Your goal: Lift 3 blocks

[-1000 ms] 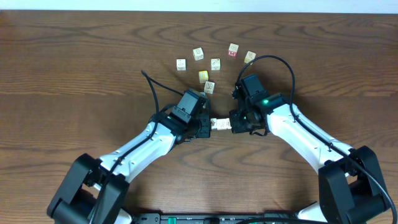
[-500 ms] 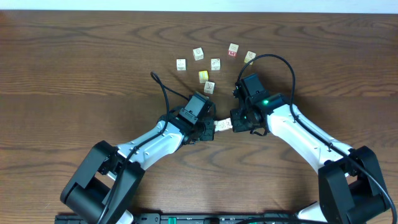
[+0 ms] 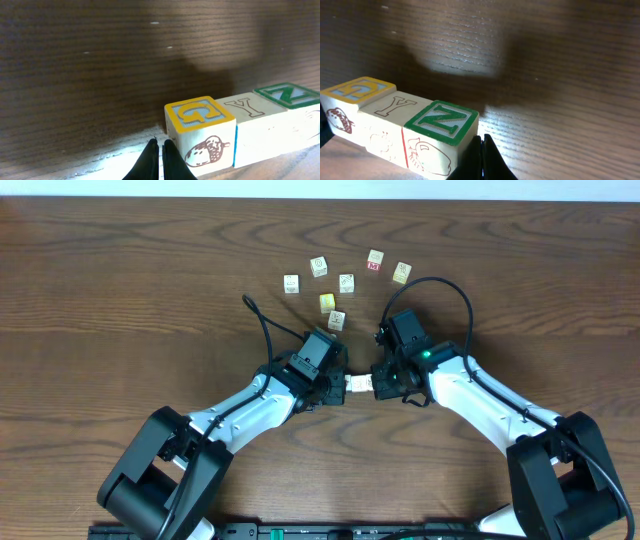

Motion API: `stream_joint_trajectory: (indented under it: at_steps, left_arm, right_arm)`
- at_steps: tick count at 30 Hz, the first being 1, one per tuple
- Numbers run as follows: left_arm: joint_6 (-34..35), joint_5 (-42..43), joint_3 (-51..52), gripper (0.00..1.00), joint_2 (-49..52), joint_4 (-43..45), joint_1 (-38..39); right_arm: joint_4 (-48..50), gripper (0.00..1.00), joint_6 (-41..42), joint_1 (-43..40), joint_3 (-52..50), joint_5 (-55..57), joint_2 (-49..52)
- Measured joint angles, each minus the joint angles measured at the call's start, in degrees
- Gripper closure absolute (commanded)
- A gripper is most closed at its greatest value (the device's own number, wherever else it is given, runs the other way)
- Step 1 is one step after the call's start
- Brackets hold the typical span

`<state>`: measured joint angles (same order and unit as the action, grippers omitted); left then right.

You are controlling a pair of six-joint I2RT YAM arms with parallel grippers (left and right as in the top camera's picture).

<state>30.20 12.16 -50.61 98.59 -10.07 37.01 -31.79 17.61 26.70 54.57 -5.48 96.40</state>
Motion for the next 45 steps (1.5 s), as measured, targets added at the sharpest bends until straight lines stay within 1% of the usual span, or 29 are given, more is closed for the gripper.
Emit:
stream_joint_trajectory:
  at_steps: [6,14,18,24,38,41,43,45]
  left_arm:
    - [0.0,-0.9,0.5,0.93,0.0,0.0,0.5]
    - [0.0,-1.2,0.5,0.93,0.3,0.1,0.6]
    - [0.0,-1.2,0.5,0.93,2.5,1.7,0.6]
    - [0.0,-0.7,0.3,0.93,3.2,3.0,0.6]
    - [0.0,-1.8,0.0,0.92,3.4,3.0,1.5]
    - [0.0,-2.3,-0.2,0.93,3.4,2.6,1.5]
    - [0.0,-3.1,-0.2,0.93,3.4,2.4,1.7]
    - [-0.3,-4.0,-0.3,0.92,3.4,2.4,1.7]
  right_arm:
    - [4.1,0.99,0.2,0.0,-4.1,-1.3,0.0]
    - [4.6,0.99,0.2,0.0,-4.2,-1.4,0.0]
    - [4.6,0.99,0.2,0.0,-4.2,-0.9,0.0]
    - [4.6,0.99,0.2,0.2,-4.2,1.6,0.0]
    - [4.4,0.99,0.2,1.4,-4.2,9.0,0.0]
    - [4.8,0.98,0.2,1.4,-4.2,9.9,0.0]
    - [5.8,0.95,0.2,1.4,-4.2,10.4,0.0]
    - [7.8,0.95,0.2,1.4,-4.2,11.3,0.0]
